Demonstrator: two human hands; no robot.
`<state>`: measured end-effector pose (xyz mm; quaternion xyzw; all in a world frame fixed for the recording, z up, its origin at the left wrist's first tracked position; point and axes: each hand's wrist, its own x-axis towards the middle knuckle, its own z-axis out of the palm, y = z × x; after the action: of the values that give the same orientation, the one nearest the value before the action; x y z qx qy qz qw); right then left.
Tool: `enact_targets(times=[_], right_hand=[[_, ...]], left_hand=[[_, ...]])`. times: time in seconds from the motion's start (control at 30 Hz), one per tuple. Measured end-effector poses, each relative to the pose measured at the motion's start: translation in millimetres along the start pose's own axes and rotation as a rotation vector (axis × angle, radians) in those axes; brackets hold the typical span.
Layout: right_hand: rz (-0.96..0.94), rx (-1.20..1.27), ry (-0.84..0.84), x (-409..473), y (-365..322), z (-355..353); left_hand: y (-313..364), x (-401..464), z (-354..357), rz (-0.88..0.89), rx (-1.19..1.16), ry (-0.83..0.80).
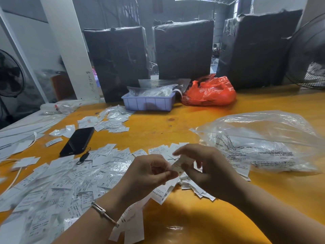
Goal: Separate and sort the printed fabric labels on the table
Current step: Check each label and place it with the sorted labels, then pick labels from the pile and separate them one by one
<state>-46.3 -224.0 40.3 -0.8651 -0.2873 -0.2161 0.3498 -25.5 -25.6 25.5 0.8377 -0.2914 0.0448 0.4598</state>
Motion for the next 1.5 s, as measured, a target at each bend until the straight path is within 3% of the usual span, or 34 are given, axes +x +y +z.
enact_targets(times=[0.13, 0.27, 0.83, 1.0, 1.13, 1.23, 1.37, 1.5], right_hand=[[0.051, 0.079, 0.186, 1, 2, -5], [0.058, 0.092, 0.241, 2, 3, -6], [0.088, 0.175, 0.016, 1, 5, 4], [0.274, -0.119, 0.217, 6, 40, -18], [0.547, -0.432, 0.146, 6, 73, -29], [0.629, -0.594, 0.123, 5, 85, -32], [0.719, -0.628, 0.216, 2, 94, -43], [0.897, -0.756, -0.014, 3, 101, -46]], left_hand=[[0, 1, -1, -0.037, -0.071, 0.011], [1, 2, -1, -0.057, -0.127, 0.020], [1, 1, -3, -0.068, -0.126, 0.027], [-6, 2, -16, -0.148, -0.086, 0.153], [-16, 2, -26, -0.250, 0.014, 0.340], [-18, 4, -29, -0.326, 0.069, 0.433], [-20, 3, -35, -0.423, 0.143, 0.367], [-23, 1, -32, -0.561, 0.414, 0.285]])
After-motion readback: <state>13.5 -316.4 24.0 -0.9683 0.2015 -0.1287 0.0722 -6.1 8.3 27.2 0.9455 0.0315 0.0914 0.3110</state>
